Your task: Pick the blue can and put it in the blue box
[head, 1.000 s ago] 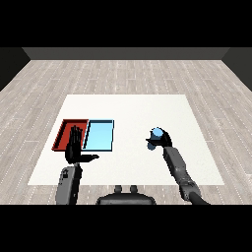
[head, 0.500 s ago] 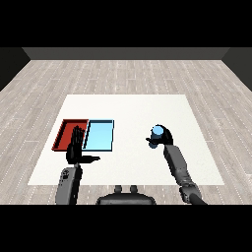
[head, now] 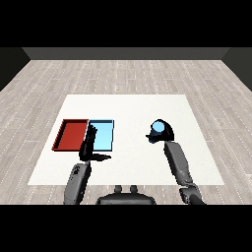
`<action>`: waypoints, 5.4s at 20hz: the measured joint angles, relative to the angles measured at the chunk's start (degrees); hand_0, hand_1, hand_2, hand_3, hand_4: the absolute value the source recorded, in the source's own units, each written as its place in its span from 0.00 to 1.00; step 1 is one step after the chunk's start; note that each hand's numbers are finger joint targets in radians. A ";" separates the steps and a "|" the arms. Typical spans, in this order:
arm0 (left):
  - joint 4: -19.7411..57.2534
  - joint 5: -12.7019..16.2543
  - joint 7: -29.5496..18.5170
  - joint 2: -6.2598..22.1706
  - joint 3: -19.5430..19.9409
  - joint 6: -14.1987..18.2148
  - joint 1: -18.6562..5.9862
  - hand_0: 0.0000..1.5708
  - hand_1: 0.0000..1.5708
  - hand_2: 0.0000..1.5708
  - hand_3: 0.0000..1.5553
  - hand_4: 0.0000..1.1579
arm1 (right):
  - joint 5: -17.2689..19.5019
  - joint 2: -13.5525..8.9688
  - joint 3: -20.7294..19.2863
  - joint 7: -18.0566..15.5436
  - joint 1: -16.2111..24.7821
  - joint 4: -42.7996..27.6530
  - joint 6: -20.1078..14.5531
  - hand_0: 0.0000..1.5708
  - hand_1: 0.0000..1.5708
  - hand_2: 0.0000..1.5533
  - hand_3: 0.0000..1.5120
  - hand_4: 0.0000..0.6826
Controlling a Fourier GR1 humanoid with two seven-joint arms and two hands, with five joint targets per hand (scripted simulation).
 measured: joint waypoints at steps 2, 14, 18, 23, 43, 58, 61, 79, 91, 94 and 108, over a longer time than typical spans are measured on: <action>2.74 0.69 -0.72 -0.09 -1.21 0.40 -0.94 0.00 0.00 0.00 0.00 0.00 | -0.06 0.50 0.40 0.19 -0.26 -1.90 -0.06 0.91 0.91 0.93 0.94 0.97; 5.80 1.78 3.14 -0.23 -6.37 3.54 -5.85 0.00 0.00 0.00 0.00 0.00 | -0.53 7.27 15.07 4.93 1.13 -13.68 -15.43 0.91 0.91 0.92 0.93 0.96; 7.60 1.83 3.02 -0.24 -9.53 6.95 -7.77 0.00 0.00 0.00 0.00 0.00 | -0.64 7.56 16.78 6.46 1.45 -15.91 -16.54 0.91 0.91 0.93 0.93 0.98; 12.26 3.20 2.68 -0.24 -11.32 8.69 -11.12 0.00 0.00 0.00 0.00 0.00 | -1.06 7.78 19.83 5.51 3.01 -16.99 -18.33 0.90 0.90 0.93 0.94 0.97; 24.35 12.71 1.25 -0.25 -21.40 17.24 -20.53 0.00 0.00 0.00 0.00 0.00 | -2.73 7.87 25.15 5.90 0.21 -18.45 -20.47 0.89 0.89 0.92 0.92 0.96; 26.39 14.17 -1.21 -0.17 -23.38 16.81 -21.63 0.00 0.00 0.00 0.00 0.09 | -4.25 7.87 31.71 4.87 -1.90 -16.59 -24.08 0.87 0.87 0.93 0.92 0.90; 26.08 11.58 -1.23 0.23 -23.32 17.86 -21.66 0.17 0.17 0.33 0.00 0.49 | -5.23 7.87 34.29 5.18 -2.68 -16.86 -25.64 0.81 0.81 0.91 0.92 0.90; 27.27 6.25 0.04 2.19 -26.57 31.89 -22.41 0.47 0.47 0.52 0.41 0.58 | -9.05 6.19 40.74 3.28 -5.26 -16.09 -29.34 0.92 0.92 0.94 0.92 0.88; 28.79 11.88 -1.39 1.04 -24.53 27.79 -22.44 1.00 1.00 0.98 0.95 0.66 | -13.06 6.76 39.02 3.65 -4.29 -16.51 -27.49 0.69 0.69 0.72 0.53 0.00; 28.71 12.41 -0.98 0.65 -24.45 27.40 -22.32 1.00 1.00 0.97 0.93 0.95 | -12.87 6.84 37.71 5.50 -3.35 -17.95 -26.50 0.00 0.00 0.00 0.00 0.00; 29.18 9.95 -0.08 -0.02 -22.67 26.92 -21.75 1.00 1.00 1.00 0.97 0.98 | -11.59 7.38 34.44 8.27 -0.13 -21.44 -24.16 0.00 0.00 0.00 0.00 0.00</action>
